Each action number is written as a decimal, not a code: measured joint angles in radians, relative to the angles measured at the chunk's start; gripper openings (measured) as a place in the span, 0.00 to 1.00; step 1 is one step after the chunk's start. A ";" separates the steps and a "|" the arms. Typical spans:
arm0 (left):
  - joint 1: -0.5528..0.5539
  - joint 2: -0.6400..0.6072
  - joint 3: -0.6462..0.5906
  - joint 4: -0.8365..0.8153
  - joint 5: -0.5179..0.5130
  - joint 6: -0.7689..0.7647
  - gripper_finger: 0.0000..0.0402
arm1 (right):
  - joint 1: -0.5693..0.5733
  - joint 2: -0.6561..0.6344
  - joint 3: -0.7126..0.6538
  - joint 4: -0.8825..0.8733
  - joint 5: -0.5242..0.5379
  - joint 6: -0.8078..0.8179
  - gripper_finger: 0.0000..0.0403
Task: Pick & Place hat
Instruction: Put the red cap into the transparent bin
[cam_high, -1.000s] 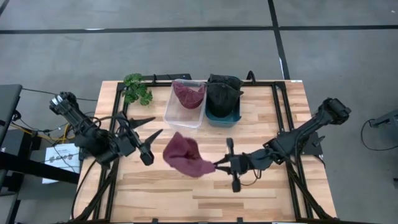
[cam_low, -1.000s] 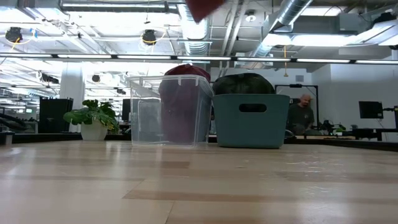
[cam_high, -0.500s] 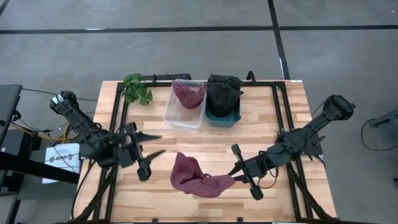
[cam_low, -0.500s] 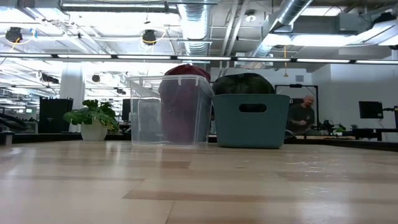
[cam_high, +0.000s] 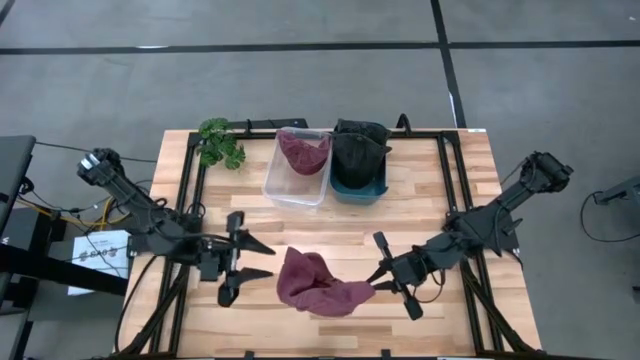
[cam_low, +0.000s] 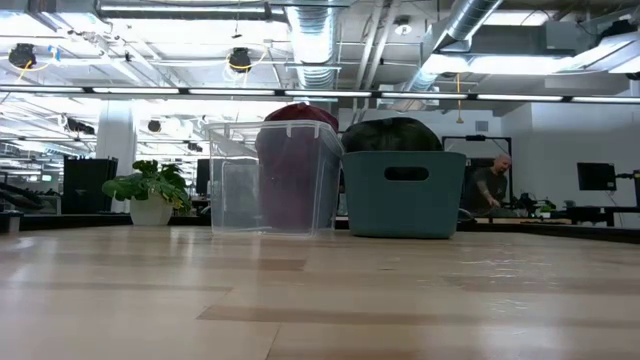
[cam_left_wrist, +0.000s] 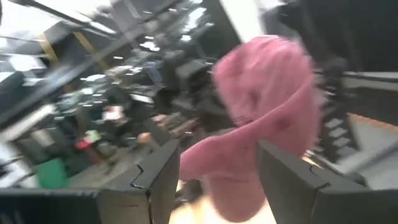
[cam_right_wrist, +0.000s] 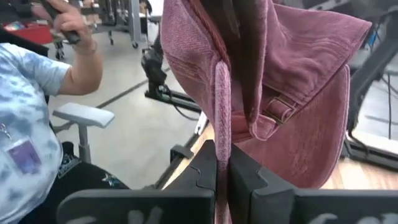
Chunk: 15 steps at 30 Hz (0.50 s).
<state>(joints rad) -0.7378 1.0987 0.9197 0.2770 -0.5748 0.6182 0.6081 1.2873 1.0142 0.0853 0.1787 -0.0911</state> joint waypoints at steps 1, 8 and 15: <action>0.014 0.000 0.000 -0.026 0.036 -0.019 0.51 | -0.006 0.000 0.000 -0.011 0.000 0.008 0.00; 0.084 0.000 0.001 -0.124 0.161 -0.125 0.51 | -0.075 0.000 0.000 -0.144 0.038 0.092 0.00; 0.085 0.000 0.001 -0.166 0.165 -0.161 0.51 | -0.125 0.001 0.000 -0.163 0.033 0.094 0.00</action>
<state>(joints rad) -0.6525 1.0985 0.9203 0.1113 -0.4097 0.4569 0.4829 1.2881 1.0142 -0.0776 0.2113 0.0027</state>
